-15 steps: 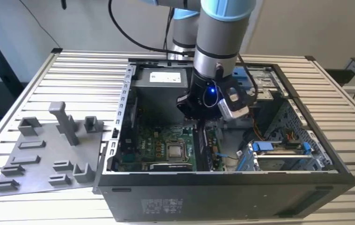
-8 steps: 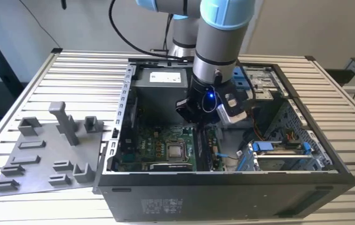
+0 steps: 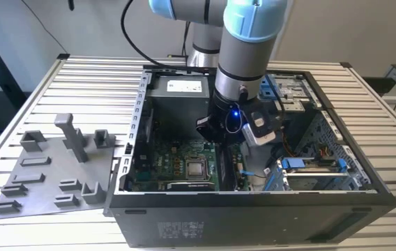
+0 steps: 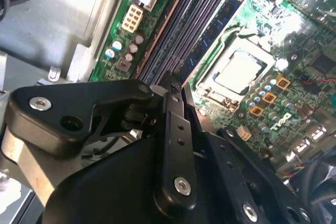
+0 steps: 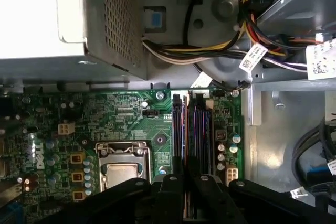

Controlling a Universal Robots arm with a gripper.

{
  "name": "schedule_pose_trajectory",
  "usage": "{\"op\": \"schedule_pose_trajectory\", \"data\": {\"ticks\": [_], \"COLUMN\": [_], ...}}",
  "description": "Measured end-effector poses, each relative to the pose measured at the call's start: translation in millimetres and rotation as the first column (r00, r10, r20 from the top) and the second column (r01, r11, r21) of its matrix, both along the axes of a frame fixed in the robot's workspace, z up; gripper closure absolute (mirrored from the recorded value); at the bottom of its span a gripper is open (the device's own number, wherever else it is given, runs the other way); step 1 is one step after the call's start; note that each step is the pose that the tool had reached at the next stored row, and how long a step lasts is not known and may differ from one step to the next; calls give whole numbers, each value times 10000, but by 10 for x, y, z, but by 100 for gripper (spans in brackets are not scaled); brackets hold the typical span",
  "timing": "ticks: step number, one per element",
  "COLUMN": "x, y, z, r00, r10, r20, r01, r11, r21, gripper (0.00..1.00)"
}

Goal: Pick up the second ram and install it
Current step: 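Insert the second ram into the second slot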

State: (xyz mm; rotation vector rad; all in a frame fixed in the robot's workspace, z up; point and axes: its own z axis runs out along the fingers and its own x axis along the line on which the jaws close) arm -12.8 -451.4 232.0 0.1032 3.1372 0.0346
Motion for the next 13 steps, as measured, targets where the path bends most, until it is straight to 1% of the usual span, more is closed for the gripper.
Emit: {"op": "schedule_pose_trajectory", "data": {"ticks": [3,6,11,13], "x": [0,1,5,20], "y": [-6,-13,-42,-48], "z": [-30,-59,-61,-61], "r00": [10000,10000,10000,10000], "r10": [-2,-4,-4,-4], "r20": [-1,-2,-17,-29], "r01": [2,4,3,4], "r11": [10000,10000,10000,10000], "r21": [-47,-53,-54,-53], "gripper": [85,85,85,85]}}
